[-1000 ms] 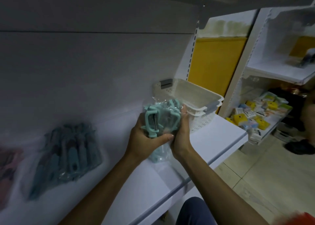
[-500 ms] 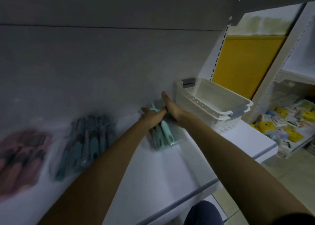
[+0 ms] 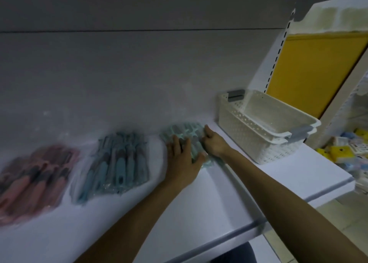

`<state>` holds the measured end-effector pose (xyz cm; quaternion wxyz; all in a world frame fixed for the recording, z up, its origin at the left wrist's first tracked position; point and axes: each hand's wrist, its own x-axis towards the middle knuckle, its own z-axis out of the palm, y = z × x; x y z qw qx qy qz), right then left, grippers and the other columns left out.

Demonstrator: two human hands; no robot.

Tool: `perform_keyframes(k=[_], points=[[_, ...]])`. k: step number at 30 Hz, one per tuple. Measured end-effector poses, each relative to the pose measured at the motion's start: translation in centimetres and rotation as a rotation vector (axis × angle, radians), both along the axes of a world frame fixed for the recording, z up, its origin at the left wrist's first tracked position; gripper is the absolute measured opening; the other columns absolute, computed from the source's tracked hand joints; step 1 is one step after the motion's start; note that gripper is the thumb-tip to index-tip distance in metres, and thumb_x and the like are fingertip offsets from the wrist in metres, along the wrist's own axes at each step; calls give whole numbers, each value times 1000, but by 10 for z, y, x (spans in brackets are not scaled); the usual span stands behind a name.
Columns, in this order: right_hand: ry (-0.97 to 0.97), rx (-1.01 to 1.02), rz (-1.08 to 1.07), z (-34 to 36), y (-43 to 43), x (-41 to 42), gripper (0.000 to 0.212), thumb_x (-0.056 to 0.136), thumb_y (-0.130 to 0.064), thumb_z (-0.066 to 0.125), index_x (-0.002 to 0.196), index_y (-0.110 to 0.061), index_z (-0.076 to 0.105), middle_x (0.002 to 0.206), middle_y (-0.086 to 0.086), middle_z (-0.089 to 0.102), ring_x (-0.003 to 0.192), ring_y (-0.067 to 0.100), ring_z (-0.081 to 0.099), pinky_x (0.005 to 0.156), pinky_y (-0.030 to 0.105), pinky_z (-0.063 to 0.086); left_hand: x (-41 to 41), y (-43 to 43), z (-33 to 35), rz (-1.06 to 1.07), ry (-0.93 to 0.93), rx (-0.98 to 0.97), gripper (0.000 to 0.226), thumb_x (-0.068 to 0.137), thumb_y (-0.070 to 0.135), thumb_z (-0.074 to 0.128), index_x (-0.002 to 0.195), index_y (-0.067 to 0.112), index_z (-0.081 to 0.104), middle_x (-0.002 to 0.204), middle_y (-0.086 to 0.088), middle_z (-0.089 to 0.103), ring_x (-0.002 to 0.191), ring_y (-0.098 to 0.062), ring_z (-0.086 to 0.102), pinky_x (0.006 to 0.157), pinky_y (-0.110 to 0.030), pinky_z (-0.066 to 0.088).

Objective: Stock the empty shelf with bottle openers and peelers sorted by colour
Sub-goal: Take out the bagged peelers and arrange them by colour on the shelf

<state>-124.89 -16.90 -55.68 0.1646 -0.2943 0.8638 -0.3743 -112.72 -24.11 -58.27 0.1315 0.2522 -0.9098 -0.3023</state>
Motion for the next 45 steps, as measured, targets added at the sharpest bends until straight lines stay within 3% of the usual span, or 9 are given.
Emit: perform_keyframes(k=[8,13,16,20,28,31,36,40,45], points=[[250,66,39,-4,-13,0,32,99,-24,38,103,-3,62,113,16,62,105,34,58,86,36,46,5,-19,-1,-185,-78,-364,94,82,71,39,151,18,1,159,-4,-3,145,-22,-10,118,-42,-4],[427,-99,-48,33,-18,15,36,96,-18,44,128,-6,55,129,16,57,117,32,53,100,39,41,21,-25,24,-229,-130,-376,96,84,71,27,149,10,-8,158,-5,-12,145,-17,-12,115,-32,-12],[446,-391,20,56,-39,56,29,91,-10,49,116,-8,64,118,13,64,109,27,58,96,38,44,49,-36,56,-231,85,-573,69,95,50,36,146,5,26,154,-6,22,142,-21,21,116,-30,10],[194,-577,165,75,-77,124,25,90,-5,49,102,-10,70,107,6,70,97,19,62,88,27,47,117,-63,90,-110,164,-691,37,88,28,37,105,9,65,101,-9,67,91,-27,62,80,-36,47],[-259,-539,353,51,-154,248,21,92,-1,48,104,1,65,92,9,63,84,17,55,68,17,45,261,-137,69,308,142,-497,59,86,40,26,117,8,64,121,-11,64,111,-29,57,96,-37,43],[-350,-477,316,34,-179,280,23,93,-3,46,110,-9,62,114,10,63,101,23,58,87,24,46,291,-167,55,441,67,-394,67,88,44,21,135,3,47,142,-18,44,133,-32,38,111,-40,29],[-140,-275,294,6,-219,307,34,99,-16,40,128,-1,52,132,19,54,119,33,52,104,37,39,301,-180,11,300,-129,-558,53,100,25,33,148,6,21,154,-23,17,143,-39,16,114,-54,18],[108,33,420,-6,-241,319,46,100,-30,31,143,-13,37,148,18,34,135,34,32,113,44,25,302,-184,-13,391,-186,-396,59,99,29,26,151,13,4,159,-5,2,146,-24,-9,117,-39,6],[-74,-254,362,-10,-230,319,38,101,-16,34,137,-15,43,150,-3,30,137,15,28,115,33,23,304,-186,-17,347,-95,-394,72,85,48,15,151,20,8,159,1,2,146,-18,-9,118,-41,4]])
